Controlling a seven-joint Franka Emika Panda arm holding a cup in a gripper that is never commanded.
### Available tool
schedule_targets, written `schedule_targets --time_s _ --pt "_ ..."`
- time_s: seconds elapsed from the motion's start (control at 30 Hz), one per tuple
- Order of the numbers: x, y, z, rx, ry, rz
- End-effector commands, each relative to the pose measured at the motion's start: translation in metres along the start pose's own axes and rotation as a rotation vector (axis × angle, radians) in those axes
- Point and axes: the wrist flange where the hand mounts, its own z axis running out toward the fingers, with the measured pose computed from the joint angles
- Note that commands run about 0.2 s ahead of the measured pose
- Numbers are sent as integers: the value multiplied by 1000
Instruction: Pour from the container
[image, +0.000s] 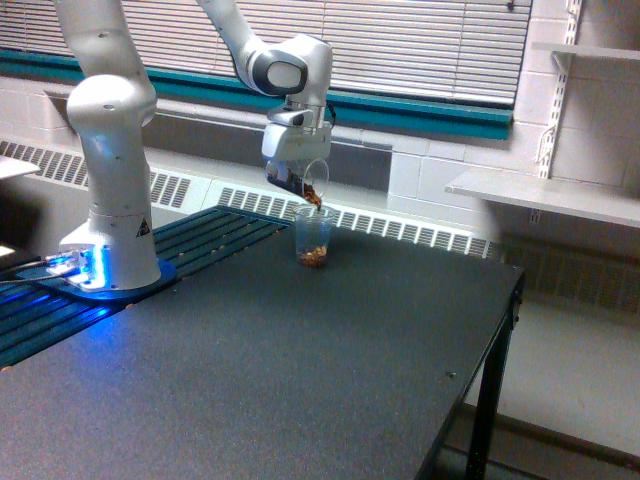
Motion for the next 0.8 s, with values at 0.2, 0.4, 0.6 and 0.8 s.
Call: schedule_targets --time_s 0.2,0.4,0.6,0.8 --pt "0 -4 -2 9 -36 -31" --pt "2 -4 0 6 -47 -29" --pt "2 -5 -1 6 -62 -35" --pt "3 -4 0 1 -79 -39"
